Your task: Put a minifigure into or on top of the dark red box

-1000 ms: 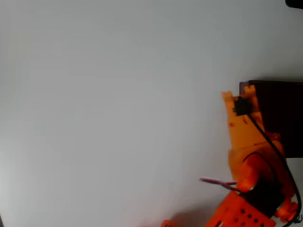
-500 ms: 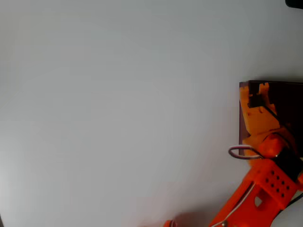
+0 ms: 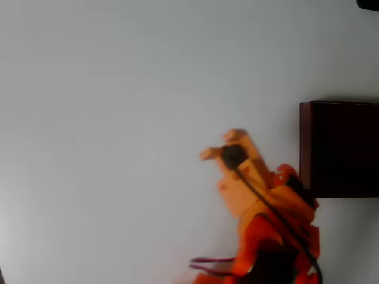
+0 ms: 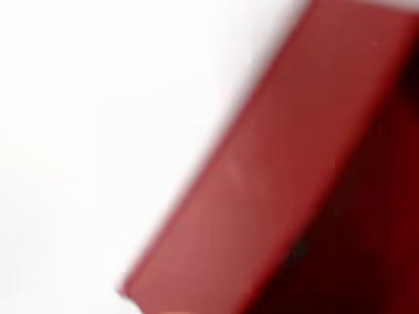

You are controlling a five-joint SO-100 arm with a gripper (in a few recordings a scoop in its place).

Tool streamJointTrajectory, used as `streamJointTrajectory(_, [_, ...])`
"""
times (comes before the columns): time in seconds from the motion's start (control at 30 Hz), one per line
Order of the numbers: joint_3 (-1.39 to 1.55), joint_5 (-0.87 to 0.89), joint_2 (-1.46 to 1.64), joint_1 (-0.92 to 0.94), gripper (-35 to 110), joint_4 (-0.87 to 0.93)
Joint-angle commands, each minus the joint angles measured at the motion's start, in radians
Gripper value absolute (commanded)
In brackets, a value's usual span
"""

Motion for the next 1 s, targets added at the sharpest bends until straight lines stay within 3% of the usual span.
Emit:
streamJointTrajectory(0.0, [0.086,-0.074,0.210,-0.166,0,0.009])
streamJointTrajectory(0.17, [0.308,-0.104,0.569,-0.402,0,-0.023])
streamJointTrajectory(0.43, [0.509,-0.129,0.943,-0.617,0,0.100])
streamJointTrajectory(0.77, [0.657,-0.219,0.959,-0.802,0,0.127])
streamJointTrajectory(0.97, [0.822,-0.290,0.982,-0.983,0,0.005])
